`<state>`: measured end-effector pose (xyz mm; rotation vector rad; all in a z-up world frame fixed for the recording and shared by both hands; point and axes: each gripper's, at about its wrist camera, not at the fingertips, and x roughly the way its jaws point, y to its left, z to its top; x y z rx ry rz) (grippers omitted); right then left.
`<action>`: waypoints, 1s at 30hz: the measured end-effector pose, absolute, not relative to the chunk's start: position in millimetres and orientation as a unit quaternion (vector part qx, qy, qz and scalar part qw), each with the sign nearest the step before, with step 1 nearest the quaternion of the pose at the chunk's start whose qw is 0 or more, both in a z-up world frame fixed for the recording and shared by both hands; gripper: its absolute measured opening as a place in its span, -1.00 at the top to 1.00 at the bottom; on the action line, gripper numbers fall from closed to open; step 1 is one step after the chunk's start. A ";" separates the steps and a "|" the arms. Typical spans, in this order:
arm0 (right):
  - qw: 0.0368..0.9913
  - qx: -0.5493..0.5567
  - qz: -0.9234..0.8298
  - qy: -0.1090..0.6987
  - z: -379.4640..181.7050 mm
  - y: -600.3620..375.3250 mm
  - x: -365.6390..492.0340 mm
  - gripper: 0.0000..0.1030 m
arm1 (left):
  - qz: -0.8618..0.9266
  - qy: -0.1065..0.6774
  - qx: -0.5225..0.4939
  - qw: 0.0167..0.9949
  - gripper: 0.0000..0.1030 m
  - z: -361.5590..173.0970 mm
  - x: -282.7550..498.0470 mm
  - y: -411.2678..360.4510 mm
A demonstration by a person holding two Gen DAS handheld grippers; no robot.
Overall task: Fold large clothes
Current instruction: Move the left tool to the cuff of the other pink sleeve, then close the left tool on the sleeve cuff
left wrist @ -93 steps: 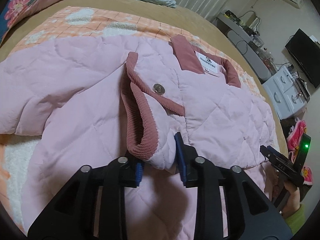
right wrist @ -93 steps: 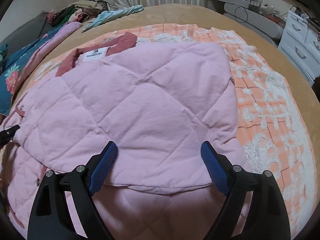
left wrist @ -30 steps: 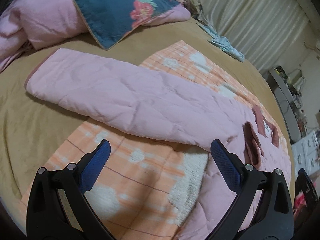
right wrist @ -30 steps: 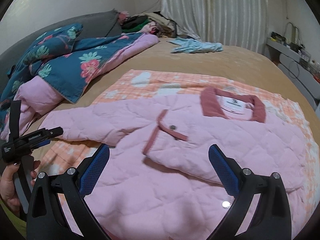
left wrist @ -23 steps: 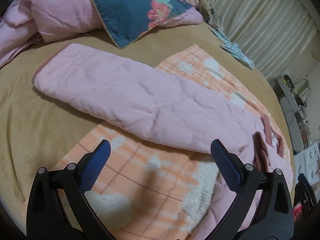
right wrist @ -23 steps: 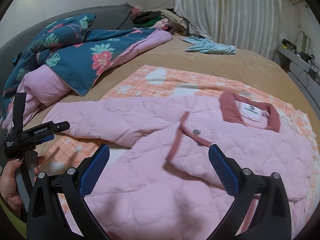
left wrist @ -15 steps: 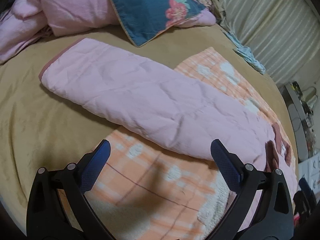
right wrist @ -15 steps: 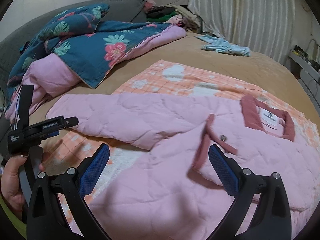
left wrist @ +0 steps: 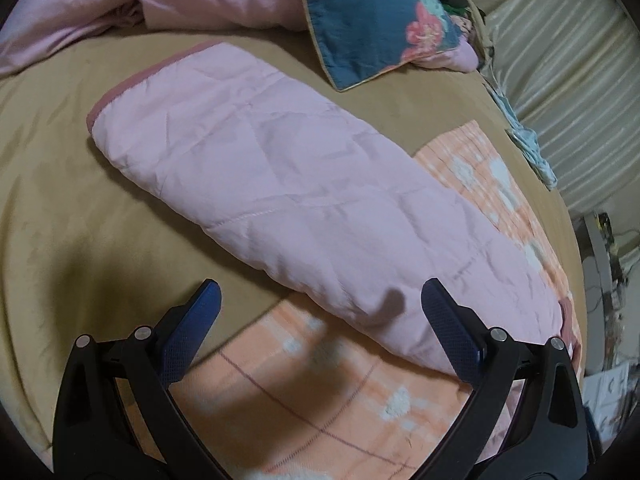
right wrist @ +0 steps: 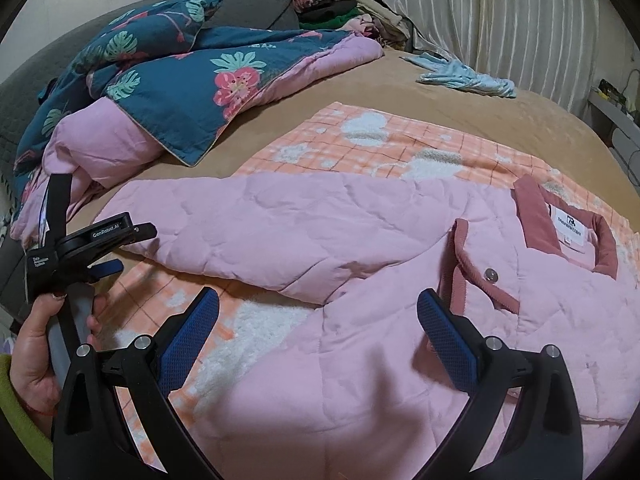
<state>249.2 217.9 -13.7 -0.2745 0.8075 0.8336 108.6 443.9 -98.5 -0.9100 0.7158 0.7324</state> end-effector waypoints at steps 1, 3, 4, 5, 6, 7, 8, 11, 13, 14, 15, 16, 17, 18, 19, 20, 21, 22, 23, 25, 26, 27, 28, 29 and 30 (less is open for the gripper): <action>0.828 -0.125 0.389 0.383 -15.1 214.6 252.0 -0.92 | 0.338 0.325 -0.428 0.772 -0.82 -101.5 107.3 447.6; 0.830 -0.120 0.384 0.386 -16.7 208.7 255.9 -0.92 | 0.339 0.319 -0.435 0.770 -0.82 -104.2 107.3 452.0; 0.831 -0.118 0.381 0.387 -17.1 206.0 257.5 -0.92 | 0.342 0.315 -0.438 0.770 -0.82 -105.4 107.5 454.5; 0.832 -0.116 0.378 0.388 -17.7 201.7 259.7 -0.92 | 0.344 0.308 -0.444 0.768 -0.82 -106.6 107.4 458.5; 0.833 -0.114 0.376 0.389 -18.0 198.4 261.1 -0.92 | 0.348 0.300 -0.450 0.766 -0.82 -107.5 107.5 462.6; 0.835 -0.110 0.371 0.390 -18.1 191.7 263.4 -0.92 | 0.353 0.296 -0.452 0.764 -0.82 -108.6 108.4 466.3; 0.837 -0.109 0.368 0.391 -18.3 187.8 264.3 -0.92 | 0.356 0.294 -0.454 0.763 -0.82 -109.6 109.0 468.6; 0.841 -0.101 0.357 0.393 -16.9 170.2 269.5 -0.92 | 0.363 0.273 -0.464 0.761 -0.65 -109.3 108.7 476.5; 0.846 -0.100 0.348 0.392 -15.7 158.5 272.6 -0.92 | 0.373 0.273 -0.457 0.760 -0.04 -107.6 109.7 478.4; 0.848 -0.100 0.343 0.392 -15.0 153.1 274.3 -0.92 | 0.374 0.266 -0.456 0.762 0.32 -106.0 106.8 479.9; 0.850 -0.097 0.338 0.393 -13.7 144.8 276.4 -0.92 | 0.375 0.259 -0.455 0.765 0.52 -103.8 103.6 480.9; 0.851 -0.094 0.335 0.393 -12.5 139.8 278.0 -0.92 | 0.372 0.245 -0.454 0.772 0.57 -96.9 99.3 481.2; 0.854 -0.089 0.330 0.393 -10.8 132.2 279.9 -0.92 | 0.369 0.236 -0.450 0.779 0.63 -90.4 97.7 480.5; 0.855 -0.085 0.327 0.393 -9.7 126.7 281.0 -0.92 | 0.366 0.227 -0.443 0.786 0.66 -82.2 96.4 478.9; 0.858 -0.079 0.322 0.393 -7.5 118.5 282.5 -0.92 | 0.362 0.218 -0.433 0.796 0.67 -72.4 96.0 476.4; 0.859 -0.073 0.319 0.393 -5.3 111.4 283.5 -0.91 | 0.359 0.209 -0.420 0.807 0.69 -59.4 96.4 472.3; 0.861 -0.069 0.316 0.392 -2.6 103.9 284.2 -0.92 | 0.355 0.201 -0.414 0.814 0.70 -50.9 96.4 469.9; 0.863 -0.065 0.312 0.391 0.0 97.1 284.6 -0.92 | 0.350 0.193 -0.409 0.820 0.71 -42.5 96.2 466.4; 0.865 -0.062 0.308 0.390 2.8 89.5 284.8 -0.91 | 0.341 0.183 -0.405 0.829 0.72 -31.6 95.2 461.3; 0.869 -0.056 0.301 0.389 7.9 75.5 284.7 -0.92 | 0.324 0.167 -0.386 0.848 0.73 -11.7 95.5 449.8; 0.871 -0.053 0.298 0.388 10.1 68.5 284.3 -0.92 | 0.316 0.162 -0.380 0.854 0.73 -4.6 95.9 445.0; 0.872 -0.050 0.295 0.387 12.4 62.1 283.5 -0.92 | 0.306 0.155 -0.374 0.862 0.73 3.9 95.9 438.5; 0.873 -0.047 0.294 0.387 14.7 55.4 283.3 -0.92 | 0.294 0.148 -0.363 0.872 0.74 15.5 95.6 429.9; 0.873 -0.046 0.293 0.387 16.6 50.0 282.4 -0.92 | 0.287 0.144 -0.352 0.879 0.74 24.2 95.1 422.2; 0.874 -0.047 0.290 0.386 19.1 43.4 281.0 -0.92 | 0.283 0.143 -0.347 0.882 0.74 28.9 95.3 416.5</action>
